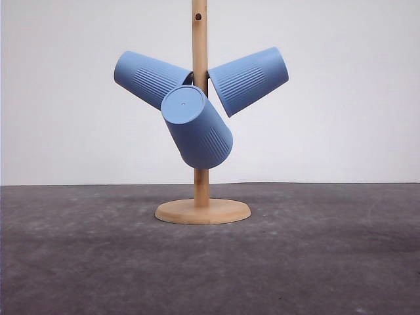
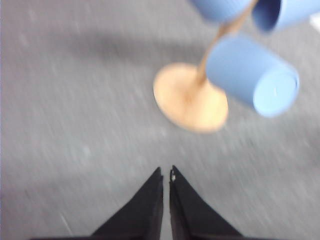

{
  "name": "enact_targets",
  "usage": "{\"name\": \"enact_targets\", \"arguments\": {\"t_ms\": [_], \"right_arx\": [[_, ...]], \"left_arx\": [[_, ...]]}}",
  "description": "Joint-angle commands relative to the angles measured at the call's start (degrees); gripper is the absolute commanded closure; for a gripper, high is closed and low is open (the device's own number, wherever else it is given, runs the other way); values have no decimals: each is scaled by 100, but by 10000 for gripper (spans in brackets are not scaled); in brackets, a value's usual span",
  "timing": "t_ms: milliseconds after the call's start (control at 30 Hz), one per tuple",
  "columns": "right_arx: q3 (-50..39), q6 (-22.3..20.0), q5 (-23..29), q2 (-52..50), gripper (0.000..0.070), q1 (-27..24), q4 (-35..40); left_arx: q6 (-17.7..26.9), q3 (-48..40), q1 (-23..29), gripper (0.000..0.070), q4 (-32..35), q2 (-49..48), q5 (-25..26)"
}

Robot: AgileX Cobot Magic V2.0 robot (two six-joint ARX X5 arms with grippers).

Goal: Place three cups

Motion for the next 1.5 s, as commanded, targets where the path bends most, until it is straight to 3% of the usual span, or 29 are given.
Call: {"name": "enact_targets", "arguments": {"t_ms": [0,167,333,467,733,1400,1467], "right_arx": [[74,-26,2,15,687,17,59],[74,-26,2,15,687,20,59],[74,-26,2,15,687,20,59],[74,-26,2,15,687,20,59],[74,-24,0,13,687,22,79],[74,-27,7,9,687,22,83],[72,-169,30,7,687,17,92]], "left_arx": [[167,-387,86,700,456,-223,-49],[276,-1792,303,700,1717,-1426,-708],[279,-2690,410,700,1694,-2701,-1420],[274,-3179,454,700,1698,-3373,-1508],[388,-3395,454,700,1722,-3347,-1741],[388,-3395,448,700,1754,-3334,-1742],[388,-3395,448,700,1754,-3334,-1742]]}}
